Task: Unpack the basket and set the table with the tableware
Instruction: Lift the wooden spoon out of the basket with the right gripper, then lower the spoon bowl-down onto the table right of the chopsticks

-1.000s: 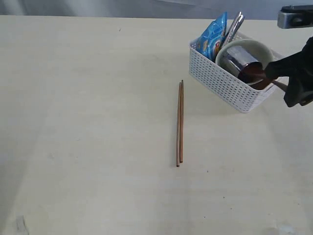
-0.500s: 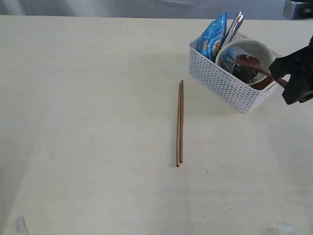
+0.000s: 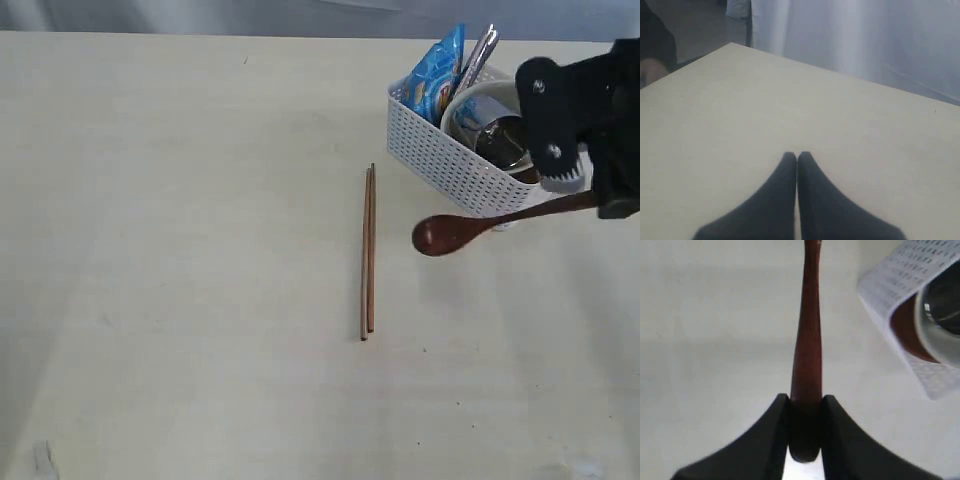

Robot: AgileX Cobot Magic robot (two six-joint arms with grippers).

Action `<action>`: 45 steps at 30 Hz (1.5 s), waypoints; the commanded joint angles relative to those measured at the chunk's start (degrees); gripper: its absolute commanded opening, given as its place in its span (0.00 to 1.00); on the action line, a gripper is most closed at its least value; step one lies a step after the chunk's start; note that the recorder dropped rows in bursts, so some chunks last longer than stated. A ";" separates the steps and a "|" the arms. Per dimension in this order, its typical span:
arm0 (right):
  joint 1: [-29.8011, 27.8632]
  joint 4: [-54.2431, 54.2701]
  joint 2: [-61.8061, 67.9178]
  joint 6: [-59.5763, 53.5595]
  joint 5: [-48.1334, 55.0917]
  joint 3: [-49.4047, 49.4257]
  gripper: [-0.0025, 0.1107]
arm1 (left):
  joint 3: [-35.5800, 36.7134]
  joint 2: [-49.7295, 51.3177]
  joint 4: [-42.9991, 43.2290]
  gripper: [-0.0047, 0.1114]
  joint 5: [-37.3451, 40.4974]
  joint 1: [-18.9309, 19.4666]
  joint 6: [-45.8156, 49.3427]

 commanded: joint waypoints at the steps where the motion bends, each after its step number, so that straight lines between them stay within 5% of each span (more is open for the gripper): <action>1: 4.30 -22.43 -0.21 -9.17 -9.78 0.03 0.02 | 0.10 -0.19 0.16 0.04 -0.35 -0.27 0.17; 5: 6.68 -46.36 0.07 -12.83 -22.52 -0.81 0.02 | 0.10 -0.19 0.16 0.04 -0.35 -0.27 0.17; 10: 13.87 -44.86 1.03 -28.25 -34.97 -5.10 0.02 | 0.10 -0.19 0.16 0.04 -0.35 -0.27 0.17; 18: 30.19 -31.12 0.66 -39.81 -28.49 -5.19 0.02 | 0.10 -0.19 0.16 0.04 -0.35 -0.27 0.17; 21: 30.51 -21.63 -1.61 -47.09 -25.95 -4.12 0.02 | 0.10 -0.19 0.16 0.04 -0.35 -0.27 0.17; 34: 21.87 -21.42 -12.61 -59.13 -38.66 21.39 0.02 | 0.10 -0.19 0.16 0.04 -0.35 -0.27 0.17; 45: 20.69 -17.83 -0.35 -55.33 -38.57 16.43 0.02 | 0.10 -0.19 0.16 0.04 -0.35 -0.27 0.17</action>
